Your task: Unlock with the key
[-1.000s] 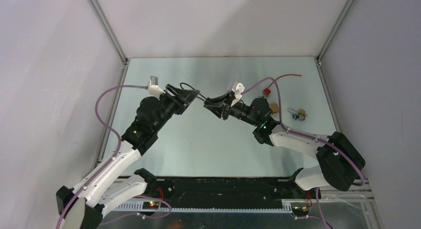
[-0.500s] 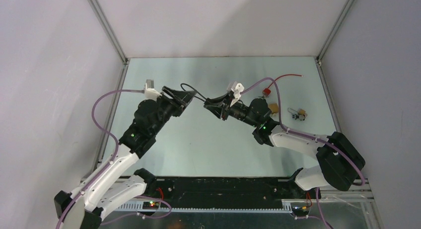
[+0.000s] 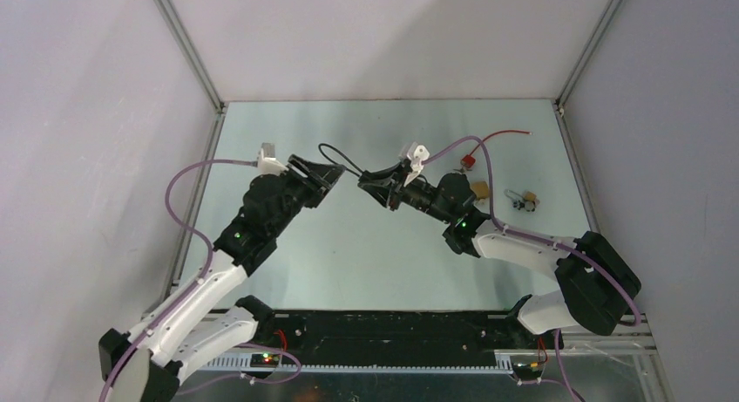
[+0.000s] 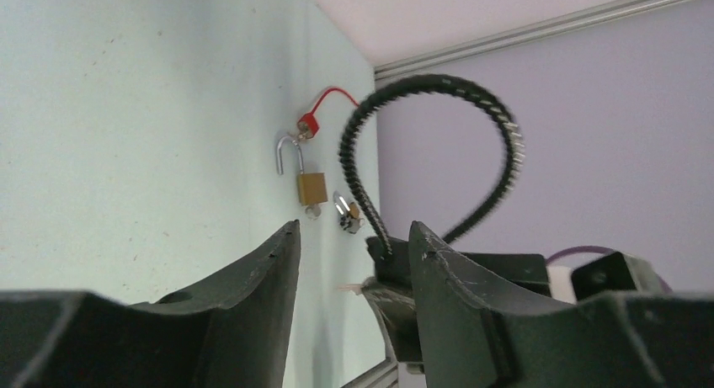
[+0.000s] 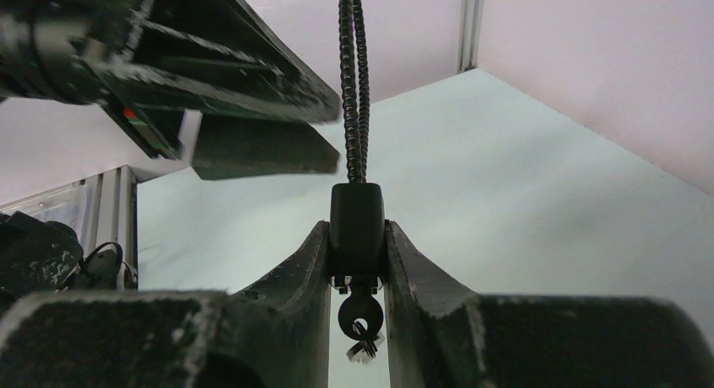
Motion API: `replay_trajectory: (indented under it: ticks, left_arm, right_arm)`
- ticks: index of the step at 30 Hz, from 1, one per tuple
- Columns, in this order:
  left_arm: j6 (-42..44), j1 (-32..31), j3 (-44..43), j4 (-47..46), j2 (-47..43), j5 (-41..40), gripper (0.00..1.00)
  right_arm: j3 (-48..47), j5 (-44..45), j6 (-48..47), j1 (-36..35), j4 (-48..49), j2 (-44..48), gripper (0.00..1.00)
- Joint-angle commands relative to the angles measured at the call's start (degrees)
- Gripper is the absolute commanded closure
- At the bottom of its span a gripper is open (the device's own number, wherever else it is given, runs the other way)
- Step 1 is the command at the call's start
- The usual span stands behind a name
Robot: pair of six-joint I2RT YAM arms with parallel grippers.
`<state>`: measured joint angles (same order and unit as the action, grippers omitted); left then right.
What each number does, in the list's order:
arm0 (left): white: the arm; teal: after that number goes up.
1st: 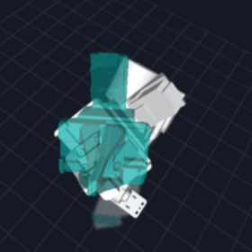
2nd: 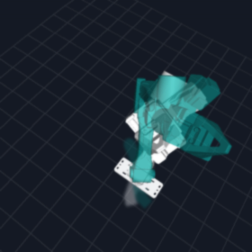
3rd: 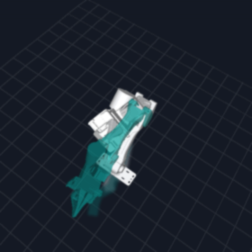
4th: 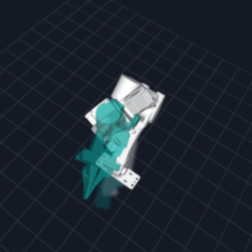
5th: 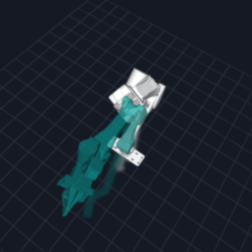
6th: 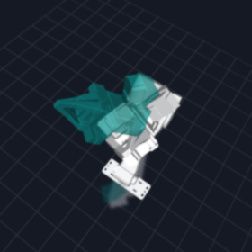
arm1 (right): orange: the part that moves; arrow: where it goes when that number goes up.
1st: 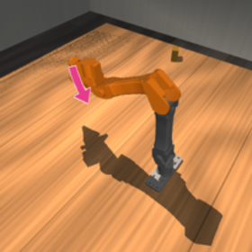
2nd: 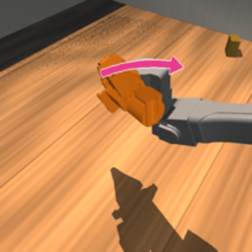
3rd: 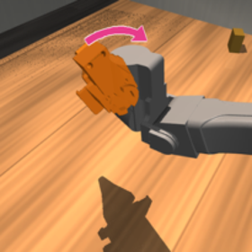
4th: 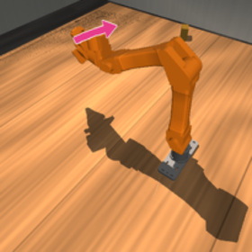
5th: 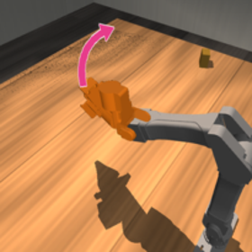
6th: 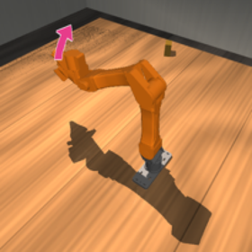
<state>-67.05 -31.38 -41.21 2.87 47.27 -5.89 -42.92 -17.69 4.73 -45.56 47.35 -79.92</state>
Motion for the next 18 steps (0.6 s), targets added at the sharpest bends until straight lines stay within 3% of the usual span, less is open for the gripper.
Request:
replay_trajectory:
  ticks: [1, 7, 9, 12, 14, 18]
  left_arm:
    - [0.6, 0.0, -3.1, -3.3, 2.8, 1.5, 0.47]
    - [0.1, -0.5, -4.2, -5.6, 5.4, 1.9, 0.53]
    - [-0.2, -0.5, -4.4, -5.7, 5.9, 2.0, 0.61]
    - [-0.1, -0.6, -4.6, -5.8, 5.6, 1.2, 0.86]
    - [0.9, -0.4, -5.0, -5.6, 5.0, -0.2, 0.93]
    - [2.5, 1.2, -5.9, -4.7, 3.0, -2.9, 0.96]
  right_arm:
    - [-0.4, 0.2, 0.6, -0.9, 3.8, 1.8, 1.0]
    - [-0.5, -0.3, 0.9, -1.5, 4.1, 1.5, 1.0]
    - [-0.4, -0.5, 0.9, -1.6, 3.7, 1.6, 1.0]
    - [-0.4, -0.8, 0.0, -1.9, 1.4, 2.0, 1.0]
    - [0.4, -0.8, -0.7, -2.1, 0.4, 2.4, 1.0]
    - [2.6, -0.7, -2.0, -2.2, -2.4, 3.9, 1.0]
